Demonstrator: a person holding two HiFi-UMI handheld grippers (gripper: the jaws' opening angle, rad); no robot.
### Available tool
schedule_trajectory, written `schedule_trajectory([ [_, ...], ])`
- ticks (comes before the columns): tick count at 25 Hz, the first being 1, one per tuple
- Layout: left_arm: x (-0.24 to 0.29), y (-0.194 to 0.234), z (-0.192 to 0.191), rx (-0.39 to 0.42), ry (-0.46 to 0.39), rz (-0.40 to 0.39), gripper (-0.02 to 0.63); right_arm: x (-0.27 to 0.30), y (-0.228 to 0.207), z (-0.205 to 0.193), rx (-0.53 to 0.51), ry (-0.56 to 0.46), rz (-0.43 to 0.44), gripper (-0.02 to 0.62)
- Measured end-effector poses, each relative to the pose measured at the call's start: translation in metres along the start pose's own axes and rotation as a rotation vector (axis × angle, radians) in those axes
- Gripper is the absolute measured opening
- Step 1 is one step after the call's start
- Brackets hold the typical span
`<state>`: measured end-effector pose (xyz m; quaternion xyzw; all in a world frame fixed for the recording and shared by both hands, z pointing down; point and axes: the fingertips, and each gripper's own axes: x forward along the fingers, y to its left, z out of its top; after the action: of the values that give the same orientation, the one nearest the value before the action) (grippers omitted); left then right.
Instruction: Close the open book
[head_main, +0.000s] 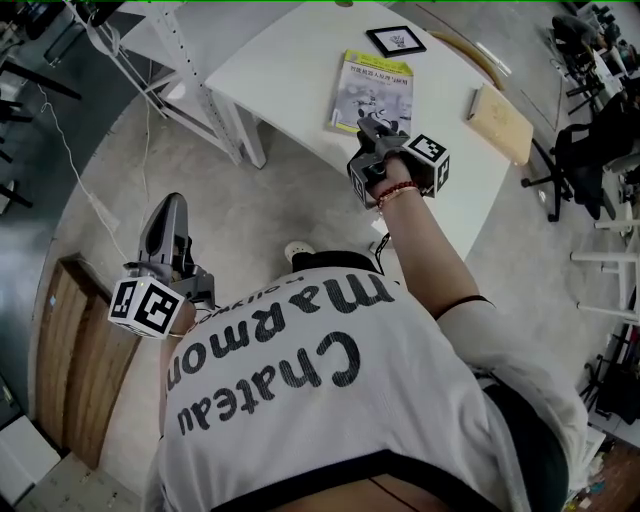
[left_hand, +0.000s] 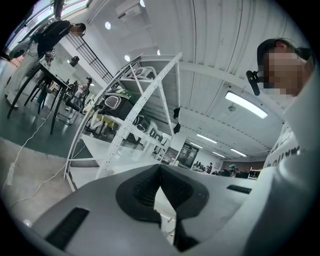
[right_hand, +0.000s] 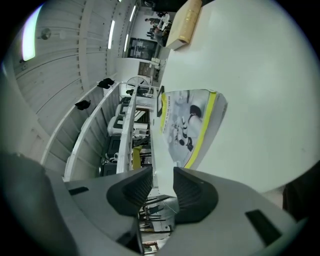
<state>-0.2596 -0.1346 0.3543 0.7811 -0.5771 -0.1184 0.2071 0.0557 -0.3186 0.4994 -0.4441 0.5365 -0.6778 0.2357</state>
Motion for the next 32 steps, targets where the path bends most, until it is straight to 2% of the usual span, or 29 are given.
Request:
schedule_trajectory([
  [7, -0.011, -0.02, -0.002, 0.006, -0.015, -0.041, 0.023, -0.032, 0.075, -0.029, -0.217, 0.022, 0.143, 0.12],
  [11, -0.016, -0.033, -0.005, 0.013, -0.021, -0.07, 0.023, -0.061, 0.113, -0.047, -0.436, 0.013, 0.194, 0.083],
  [16, -0.023, -0.058, -0.013, 0.011, -0.01, -0.124, 0.023, -0.1, 0.146, -0.071, -0.696, -0.011, 0.225, 0.071],
  [22, -0.025, -0.09, -0.023, 0.037, 0.025, -0.163, 0.023, -0.139, 0.158, -0.087, -0.975, -0.106, 0.211, 0.069],
  [25, -0.023, -0.104, -0.028, 0.049, 0.033, -0.178, 0.023, -0.15, 0.151, -0.093, -1.088, -0.119, 0.187, 0.071],
  [29, -0.018, -0.122, -0.034, 0.093, 0.037, -0.186, 0.023, -0.162, 0.135, -0.09, -1.187, -0.132, 0.142, 0.071],
  [32, -0.01, -0.139, -0.037, 0.142, 0.049, -0.208, 0.023, -0.172, 0.125, -0.078, -1.21, -0.152, 0.113, 0.071],
])
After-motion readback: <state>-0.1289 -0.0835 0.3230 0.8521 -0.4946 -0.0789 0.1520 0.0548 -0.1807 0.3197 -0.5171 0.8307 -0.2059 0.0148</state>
